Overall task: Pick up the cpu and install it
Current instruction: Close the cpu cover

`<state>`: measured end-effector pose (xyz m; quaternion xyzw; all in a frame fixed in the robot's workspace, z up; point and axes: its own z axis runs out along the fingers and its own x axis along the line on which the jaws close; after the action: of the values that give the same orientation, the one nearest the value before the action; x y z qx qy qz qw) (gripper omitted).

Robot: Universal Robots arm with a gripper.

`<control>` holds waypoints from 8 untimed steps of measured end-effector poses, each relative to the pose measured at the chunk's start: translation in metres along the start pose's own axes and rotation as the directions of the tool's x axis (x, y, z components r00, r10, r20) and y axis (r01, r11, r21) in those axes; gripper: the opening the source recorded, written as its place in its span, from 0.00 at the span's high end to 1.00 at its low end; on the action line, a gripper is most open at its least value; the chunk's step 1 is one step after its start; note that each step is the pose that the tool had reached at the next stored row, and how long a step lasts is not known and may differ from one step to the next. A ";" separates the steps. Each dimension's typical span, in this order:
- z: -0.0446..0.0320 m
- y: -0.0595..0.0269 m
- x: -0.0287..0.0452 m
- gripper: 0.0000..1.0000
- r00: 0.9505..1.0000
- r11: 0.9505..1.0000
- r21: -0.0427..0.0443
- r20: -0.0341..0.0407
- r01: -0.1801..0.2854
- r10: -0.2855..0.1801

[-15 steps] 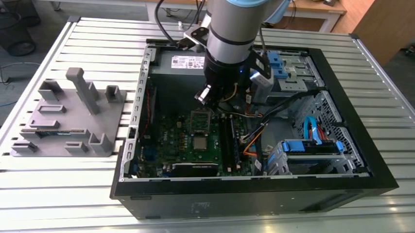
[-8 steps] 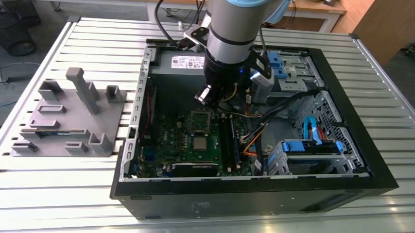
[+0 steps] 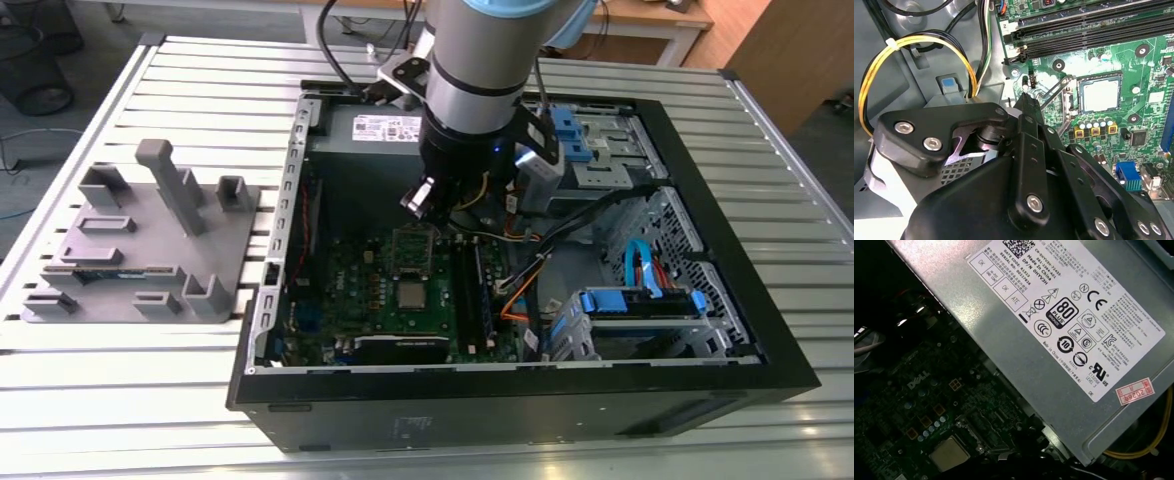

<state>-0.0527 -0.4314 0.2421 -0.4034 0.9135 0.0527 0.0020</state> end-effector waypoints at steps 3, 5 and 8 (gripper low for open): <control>0.0000 -0.0002 0.0004 0.89 1.000 1.000 0.000 0.000 0.001 -0.001; -0.0002 -0.0003 0.0005 0.89 1.000 1.000 0.000 0.000 0.002 -0.002; -0.0007 -0.0003 0.0006 0.89 1.000 1.000 -0.001 0.001 0.002 -0.002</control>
<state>-0.0529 -0.4321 0.2427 -0.4043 0.9131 0.0533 0.0023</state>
